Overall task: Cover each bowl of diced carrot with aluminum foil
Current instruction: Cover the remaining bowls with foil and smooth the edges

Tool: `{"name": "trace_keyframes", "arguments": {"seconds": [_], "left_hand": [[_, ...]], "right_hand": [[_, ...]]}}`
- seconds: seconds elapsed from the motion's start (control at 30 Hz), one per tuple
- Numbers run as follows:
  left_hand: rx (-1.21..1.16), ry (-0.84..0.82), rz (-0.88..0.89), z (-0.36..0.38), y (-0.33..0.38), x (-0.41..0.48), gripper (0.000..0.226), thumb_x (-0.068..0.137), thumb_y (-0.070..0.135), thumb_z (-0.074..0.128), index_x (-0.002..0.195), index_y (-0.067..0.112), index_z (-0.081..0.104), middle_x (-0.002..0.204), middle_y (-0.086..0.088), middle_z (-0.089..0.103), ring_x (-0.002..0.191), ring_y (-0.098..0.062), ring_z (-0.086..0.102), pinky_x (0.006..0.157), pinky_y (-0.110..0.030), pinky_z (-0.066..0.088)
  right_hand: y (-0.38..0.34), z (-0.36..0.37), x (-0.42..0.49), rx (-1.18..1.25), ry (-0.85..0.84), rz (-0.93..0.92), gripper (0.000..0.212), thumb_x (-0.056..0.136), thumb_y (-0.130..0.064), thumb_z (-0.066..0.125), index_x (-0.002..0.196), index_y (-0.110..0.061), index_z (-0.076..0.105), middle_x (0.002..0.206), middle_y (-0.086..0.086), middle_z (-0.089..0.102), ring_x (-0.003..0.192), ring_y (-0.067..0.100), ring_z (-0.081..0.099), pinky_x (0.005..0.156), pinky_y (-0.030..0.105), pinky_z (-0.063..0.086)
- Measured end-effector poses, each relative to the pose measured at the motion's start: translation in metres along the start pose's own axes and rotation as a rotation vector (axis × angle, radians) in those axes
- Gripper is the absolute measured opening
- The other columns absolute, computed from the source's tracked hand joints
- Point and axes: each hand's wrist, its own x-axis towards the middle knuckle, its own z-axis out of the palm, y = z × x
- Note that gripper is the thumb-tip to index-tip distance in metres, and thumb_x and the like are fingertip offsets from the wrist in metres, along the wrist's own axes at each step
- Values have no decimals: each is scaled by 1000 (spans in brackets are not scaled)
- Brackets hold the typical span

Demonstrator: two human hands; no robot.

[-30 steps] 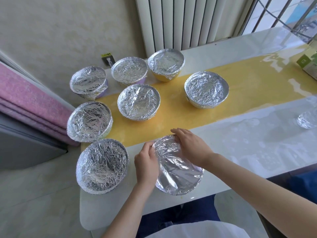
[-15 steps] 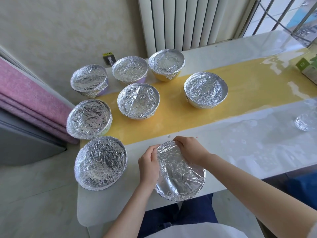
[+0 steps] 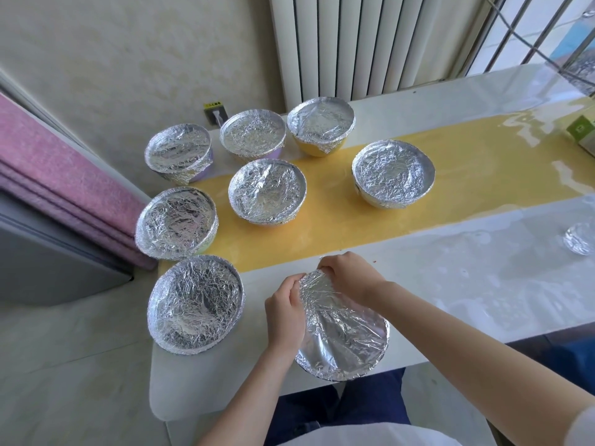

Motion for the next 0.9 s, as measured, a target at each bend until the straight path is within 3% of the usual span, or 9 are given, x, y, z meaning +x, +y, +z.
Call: {"name": "trace_keyframes", "arguments": {"seconds": [0.07,0.2,0.3,0.4,0.47,0.6,0.8,0.9], "left_hand": [[4,9,-3,0,0,0,31,97,5,40,110,17,66,70,-17,66,46,-3,44,55,-23,37],[25,15,-7,2,0,0,31,97,6,40,110,15,66,71,-15,67,47,-15,48,57,-26,40],[34,35,-9,1,2,-1,31,96,4,40,111,15,66,80,-14,69,64,-30,58,60,-23,38],[45,38,0,2,1,-2,31,97,4,40,112,15,66,80,-13,69,62,-27,56,59,-20,36],[37,33,8,2,1,-2,31,97,5,40,112,14,65,82,-14,69,68,-28,60,62,-21,41],[46,40,22,2,-1,0,30,97,4,41,113,12,65,90,-10,71,80,-24,64,67,-14,39],[58,37,7,2,-1,0,31,97,4,40,113,13,65,93,-11,71,84,-30,63,65,-14,37],[55,25,13,2,-2,-1,30,97,5,40,114,14,64,90,-8,70,75,-23,62,65,-17,40]], "right_hand": [[-6,-8,2,-45,-51,-2,19,89,1,42,87,-7,60,75,8,58,70,27,50,59,31,37],[-10,-9,6,-8,-148,-30,20,92,-3,39,86,-2,57,76,13,57,67,26,46,59,32,34],[-9,-4,7,34,-109,-35,20,92,-4,39,84,-2,57,76,15,60,65,24,42,60,34,34],[-9,-2,4,21,-100,-45,20,93,-3,39,78,-8,52,71,11,52,64,25,42,60,34,33],[-8,-3,6,39,-126,-47,20,94,-4,38,81,-10,53,75,10,57,69,27,49,64,34,38],[-2,-7,9,111,-174,-59,27,97,-8,38,108,-3,62,102,12,68,94,31,59,85,40,45],[-5,-2,5,70,-88,-54,22,94,-5,40,99,-3,62,89,17,66,83,34,57,73,38,42],[-4,0,4,53,-118,-53,24,95,-8,37,103,-6,60,91,14,66,87,34,60,76,41,48]]}}
